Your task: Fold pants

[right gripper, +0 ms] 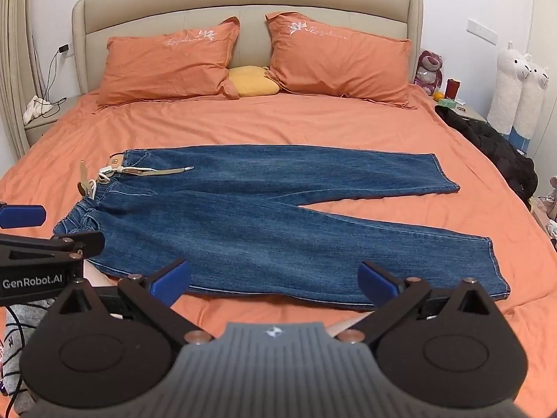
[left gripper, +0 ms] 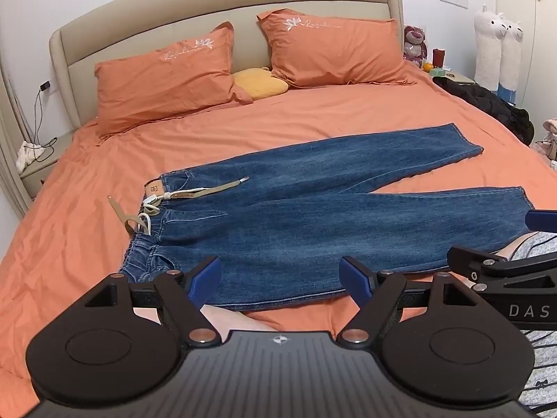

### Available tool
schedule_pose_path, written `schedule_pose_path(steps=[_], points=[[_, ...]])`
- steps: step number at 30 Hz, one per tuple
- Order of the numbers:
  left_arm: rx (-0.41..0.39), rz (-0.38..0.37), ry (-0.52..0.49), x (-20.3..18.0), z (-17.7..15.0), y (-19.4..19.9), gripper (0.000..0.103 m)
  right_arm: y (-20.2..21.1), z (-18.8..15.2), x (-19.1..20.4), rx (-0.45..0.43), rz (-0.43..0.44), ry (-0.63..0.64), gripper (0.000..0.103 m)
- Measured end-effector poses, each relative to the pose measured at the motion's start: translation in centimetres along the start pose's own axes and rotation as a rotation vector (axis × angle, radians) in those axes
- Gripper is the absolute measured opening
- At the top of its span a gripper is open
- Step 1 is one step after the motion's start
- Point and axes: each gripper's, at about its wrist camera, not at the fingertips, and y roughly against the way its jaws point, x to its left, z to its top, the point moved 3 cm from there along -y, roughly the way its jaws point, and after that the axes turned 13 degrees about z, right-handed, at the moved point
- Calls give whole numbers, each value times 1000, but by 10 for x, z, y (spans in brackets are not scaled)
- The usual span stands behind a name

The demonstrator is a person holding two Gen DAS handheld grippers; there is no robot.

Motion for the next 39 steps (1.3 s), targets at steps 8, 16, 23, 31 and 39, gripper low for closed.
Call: schedule_pose_path(steps=[8, 16, 23, 31, 39], points=[[-5, -16, 0, -4, 3, 0, 90, 2, -1, -1, 0, -9, -3, 98], [-19, -19, 4, -4, 5, 5, 90, 5, 0, 0, -9, -11, -7, 98], [-19, -19, 2, -4, 4, 5, 90, 6, 1, 1, -11, -13, -7, 98], [-26, -17, 0, -5, 3, 8, 90, 10, -1, 0, -17, -12, -7, 98], [-27, -18, 0, -5, 4, 9, 90, 13, -2, 0, -22, -12, -9, 98]])
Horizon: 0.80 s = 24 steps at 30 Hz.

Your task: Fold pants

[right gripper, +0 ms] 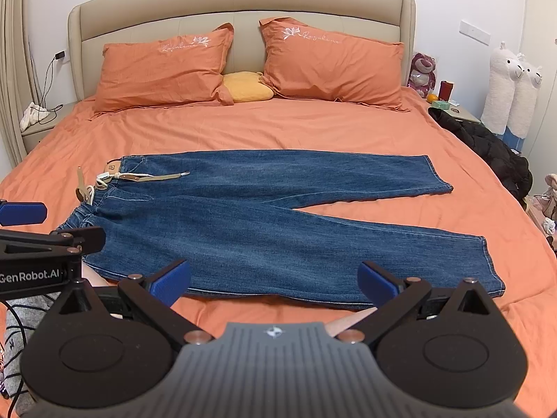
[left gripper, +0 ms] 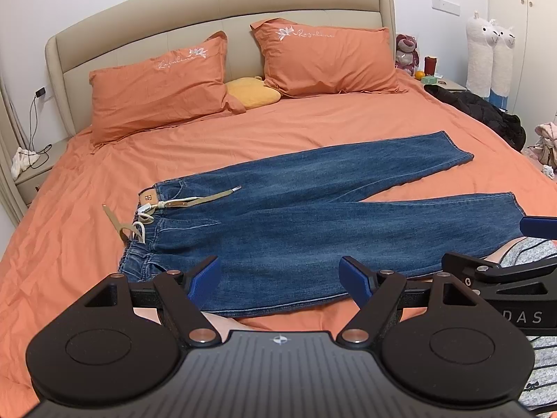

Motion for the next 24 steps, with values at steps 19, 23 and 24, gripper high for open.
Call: schedule_pose_path(steps=[19, 23, 24], points=[[-2, 0, 4, -2, 1, 1, 90, 7, -2, 2, -11, -1, -4, 98], [-1, 0, 6, -3, 1, 2, 90, 8, -3, 2, -11, -1, -5, 98], [-2, 0, 6, -2, 1, 2, 90, 8, -4, 3, -11, 0, -5, 98]])
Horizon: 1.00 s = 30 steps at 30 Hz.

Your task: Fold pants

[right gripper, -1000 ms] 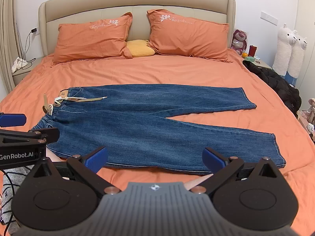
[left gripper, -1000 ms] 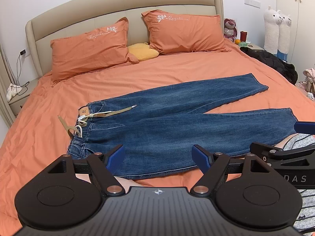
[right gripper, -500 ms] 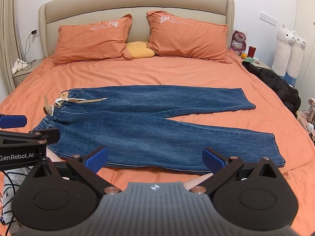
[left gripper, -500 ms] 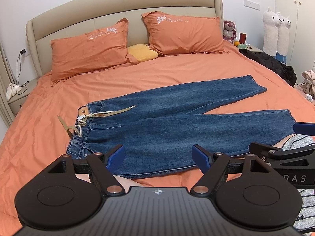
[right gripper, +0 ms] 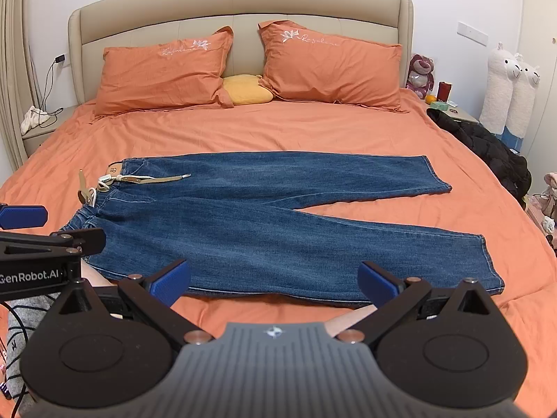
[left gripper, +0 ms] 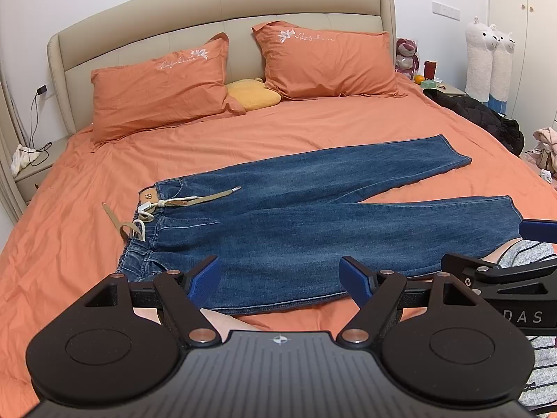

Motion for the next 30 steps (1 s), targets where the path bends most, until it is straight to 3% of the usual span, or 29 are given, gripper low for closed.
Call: schedule_pose_path(steps=[19, 23, 30], points=[[2, -6, -2, 7, -3, -4, 90, 0, -1, -2, -2, 27, -32, 98], [7, 9, -5, 23, -3, -16, 90, -5, 3, -18, -6, 67, -97, 98], [-8, 62, -72, 61, 9, -51, 89, -15, 10, -69, -62, 47, -134, 98]])
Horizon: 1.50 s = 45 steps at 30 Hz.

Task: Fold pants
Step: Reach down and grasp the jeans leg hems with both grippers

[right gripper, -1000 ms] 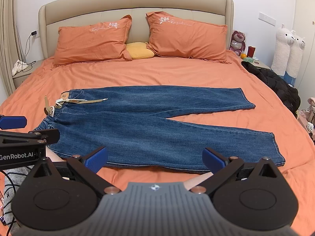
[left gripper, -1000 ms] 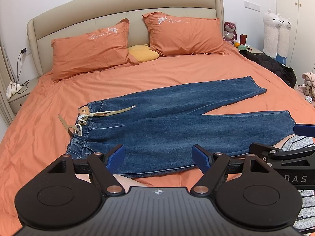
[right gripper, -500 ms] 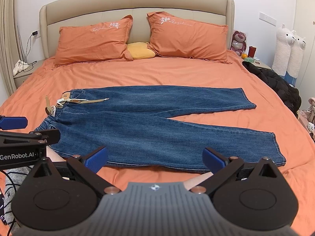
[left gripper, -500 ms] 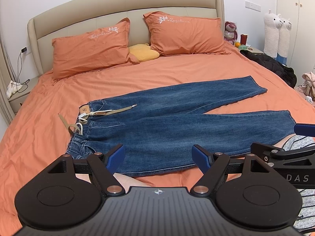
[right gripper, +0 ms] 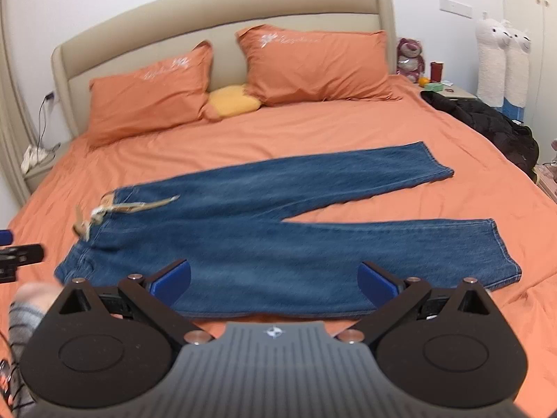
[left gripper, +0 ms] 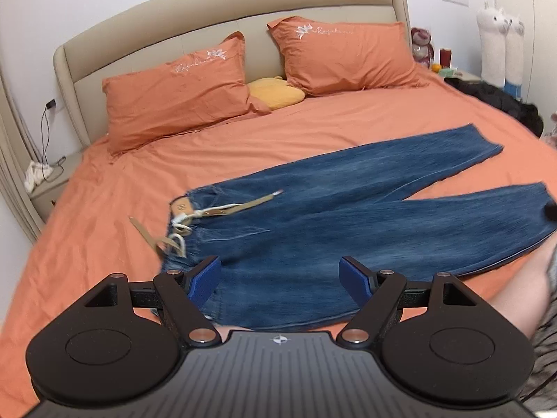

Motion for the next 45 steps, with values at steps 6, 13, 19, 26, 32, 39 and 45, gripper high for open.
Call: schedule_pose_path(steps=[6, 13, 19, 26, 32, 39, 45], points=[[35, -50, -24, 45, 9, -45, 81, -17, 20, -60, -17, -74, 62, 91], [164, -186, -242, 54, 13, -111, 77, -48, 33, -121, 84, -175, 152, 62], [242, -330, -506, -8, 5, -147, 77, -58, 38, -167, 140, -286, 148, 61], [334, -456, -780, -101, -23, -156, 77, -46, 32, -220, 176, -366, 103, 61], [377, -392, -989, -153, -68, -167, 78, -50, 19, -269, 254, -329, 104, 55], [386, -201, -986, -157, -88, -191, 37, -63, -5, -314, 431, -270, 243, 50], [315, -181, -781, -131, -60, -185, 5, -85, -36, -323, 605, -157, 441, 52]])
